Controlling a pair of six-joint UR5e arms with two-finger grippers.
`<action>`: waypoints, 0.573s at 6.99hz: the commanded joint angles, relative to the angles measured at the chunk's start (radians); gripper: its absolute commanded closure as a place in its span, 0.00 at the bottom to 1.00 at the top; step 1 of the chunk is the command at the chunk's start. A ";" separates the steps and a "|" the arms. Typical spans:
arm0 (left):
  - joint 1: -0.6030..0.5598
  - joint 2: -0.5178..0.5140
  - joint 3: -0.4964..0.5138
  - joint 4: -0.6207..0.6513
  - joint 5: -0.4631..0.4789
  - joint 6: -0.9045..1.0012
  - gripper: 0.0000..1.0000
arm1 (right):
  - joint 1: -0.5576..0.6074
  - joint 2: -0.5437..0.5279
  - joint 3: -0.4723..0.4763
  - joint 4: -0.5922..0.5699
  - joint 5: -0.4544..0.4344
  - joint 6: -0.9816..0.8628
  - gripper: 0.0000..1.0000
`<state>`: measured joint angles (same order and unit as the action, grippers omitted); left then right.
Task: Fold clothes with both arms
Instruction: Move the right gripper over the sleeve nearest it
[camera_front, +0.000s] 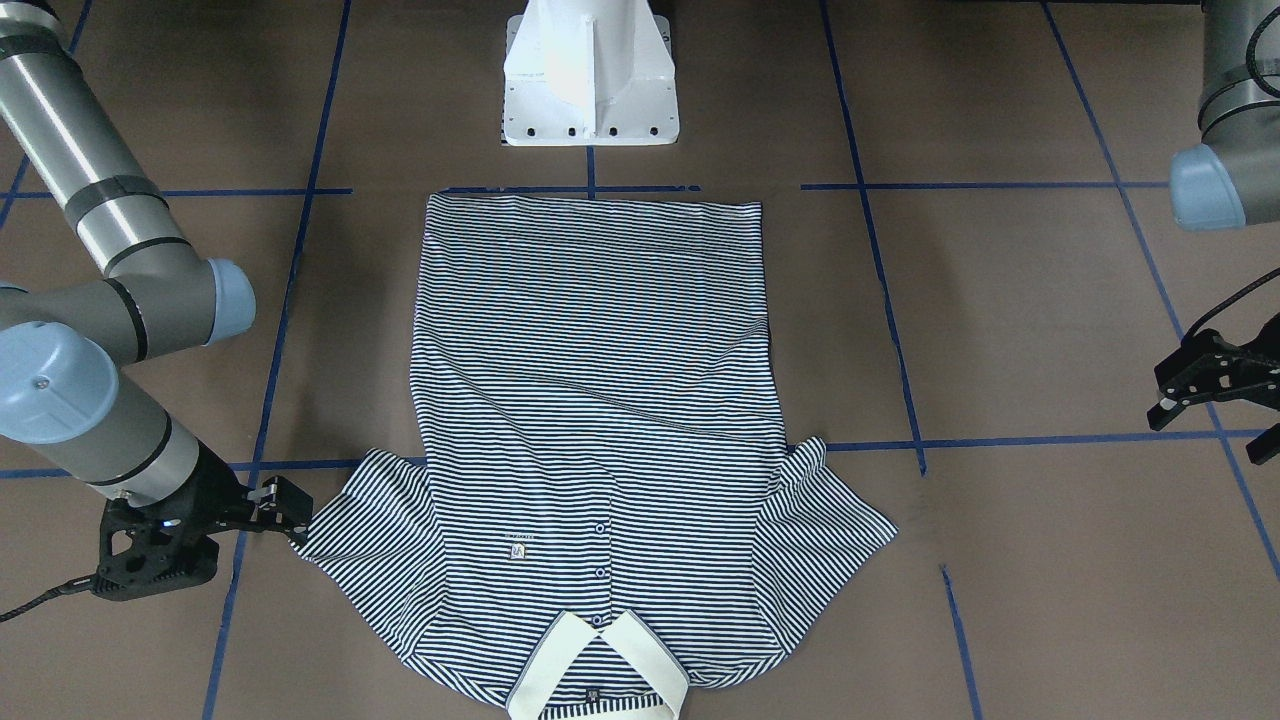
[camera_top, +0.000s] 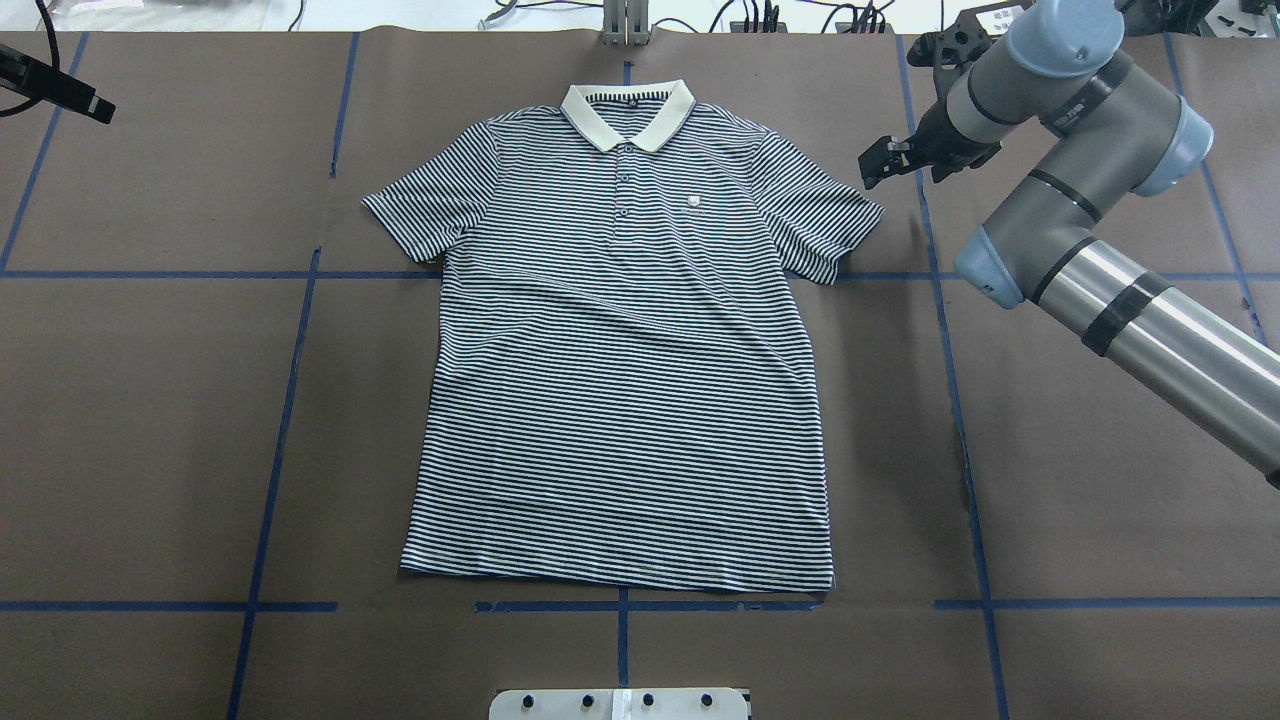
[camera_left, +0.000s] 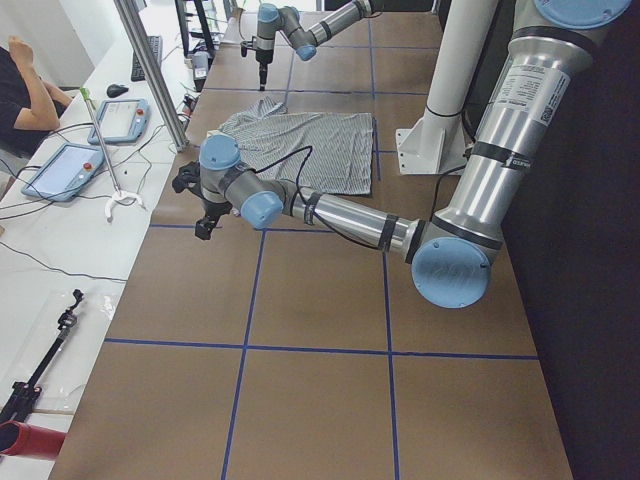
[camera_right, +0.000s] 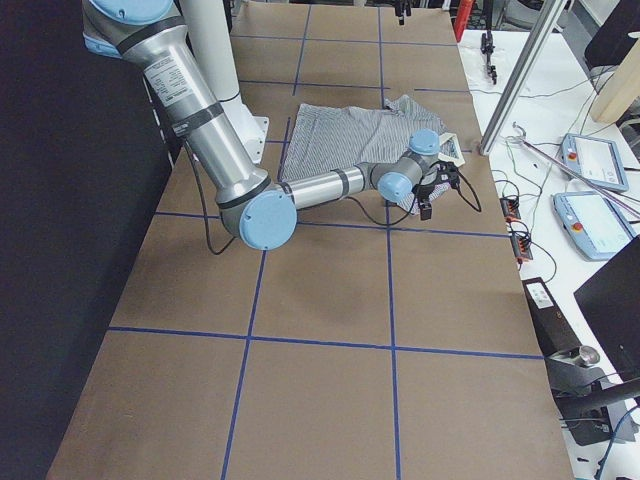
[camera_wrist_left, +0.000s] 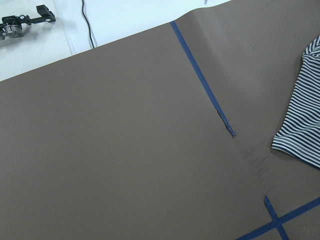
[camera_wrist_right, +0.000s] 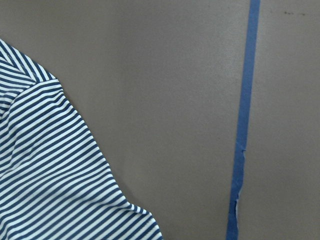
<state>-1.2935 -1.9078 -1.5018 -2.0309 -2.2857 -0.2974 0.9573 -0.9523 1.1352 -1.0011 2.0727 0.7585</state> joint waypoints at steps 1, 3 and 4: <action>0.000 0.001 -0.005 -0.003 0.000 -0.022 0.00 | -0.034 0.010 -0.026 0.007 -0.029 0.001 0.00; 0.000 0.000 -0.012 -0.003 -0.005 -0.025 0.00 | -0.046 0.001 -0.028 0.003 -0.028 0.002 0.02; 0.000 0.001 -0.020 -0.003 -0.005 -0.025 0.00 | -0.055 0.000 -0.034 0.002 -0.028 0.004 0.04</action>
<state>-1.2931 -1.9078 -1.5144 -2.0340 -2.2893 -0.3212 0.9122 -0.9495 1.1068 -0.9975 2.0448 0.7607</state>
